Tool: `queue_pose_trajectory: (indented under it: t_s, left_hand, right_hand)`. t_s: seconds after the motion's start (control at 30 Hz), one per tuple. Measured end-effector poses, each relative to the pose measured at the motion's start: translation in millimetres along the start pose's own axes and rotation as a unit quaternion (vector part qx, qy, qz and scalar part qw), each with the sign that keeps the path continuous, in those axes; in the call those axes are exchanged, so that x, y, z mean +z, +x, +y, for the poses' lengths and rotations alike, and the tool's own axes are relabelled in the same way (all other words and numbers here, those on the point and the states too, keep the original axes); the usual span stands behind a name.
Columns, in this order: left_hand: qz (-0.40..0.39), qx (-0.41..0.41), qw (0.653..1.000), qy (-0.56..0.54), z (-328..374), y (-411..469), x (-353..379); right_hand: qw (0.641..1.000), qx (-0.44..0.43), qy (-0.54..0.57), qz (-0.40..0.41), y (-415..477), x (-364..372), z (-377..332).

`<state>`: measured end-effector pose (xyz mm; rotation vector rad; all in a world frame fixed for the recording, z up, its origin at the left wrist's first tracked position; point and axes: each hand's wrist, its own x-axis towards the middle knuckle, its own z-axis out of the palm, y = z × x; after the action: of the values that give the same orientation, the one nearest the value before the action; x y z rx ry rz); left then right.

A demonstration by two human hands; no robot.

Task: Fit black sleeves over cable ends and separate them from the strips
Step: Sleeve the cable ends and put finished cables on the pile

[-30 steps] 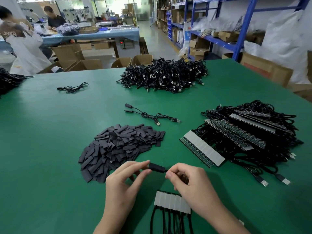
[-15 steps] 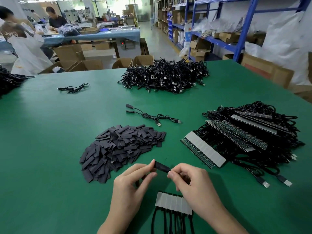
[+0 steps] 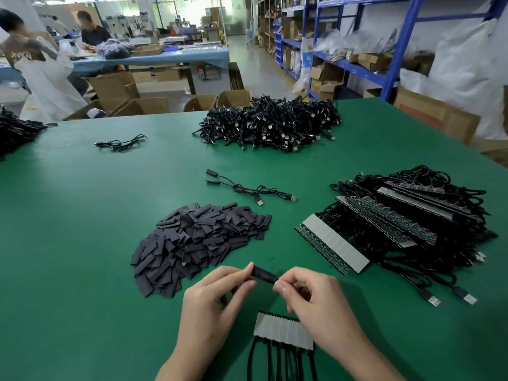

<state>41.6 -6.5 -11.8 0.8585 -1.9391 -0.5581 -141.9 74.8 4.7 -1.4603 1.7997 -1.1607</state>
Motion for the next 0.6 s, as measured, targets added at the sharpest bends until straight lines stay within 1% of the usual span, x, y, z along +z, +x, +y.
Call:
queue_pose_trajectory:
  t_s: [0.1,0.17,0.27,0.37,0.47,0.6]
  left_hand:
    - [-0.004,-0.019,1.0,-0.015,1,0,-1]
    - [0.002,-0.075,0.995,-0.068,2,0,-1]
    - [0.009,-0.171,0.968,-0.182,3,1,0]
    - [0.004,-0.209,0.948,-0.24,2,3,-1]
    - [0.034,-0.239,0.93,-0.279,0,5,-5]
    - [0.066,-0.265,0.915,-0.296,-4,7,-12]
  right_hand:
    - [1.0,-0.003,-0.003,0.006,1,-1,1]
    - [1.0,-0.006,-0.011,0.002,1,0,0]
    - [0.999,-0.007,-0.039,-0.018,1,3,-2]
    - [0.991,-0.015,-0.125,-0.035,0,1,-2]
    - [0.973,-0.022,-0.221,-0.071,2,-11,-2]
    - [0.952,-0.005,-0.275,-0.134,6,-28,0]
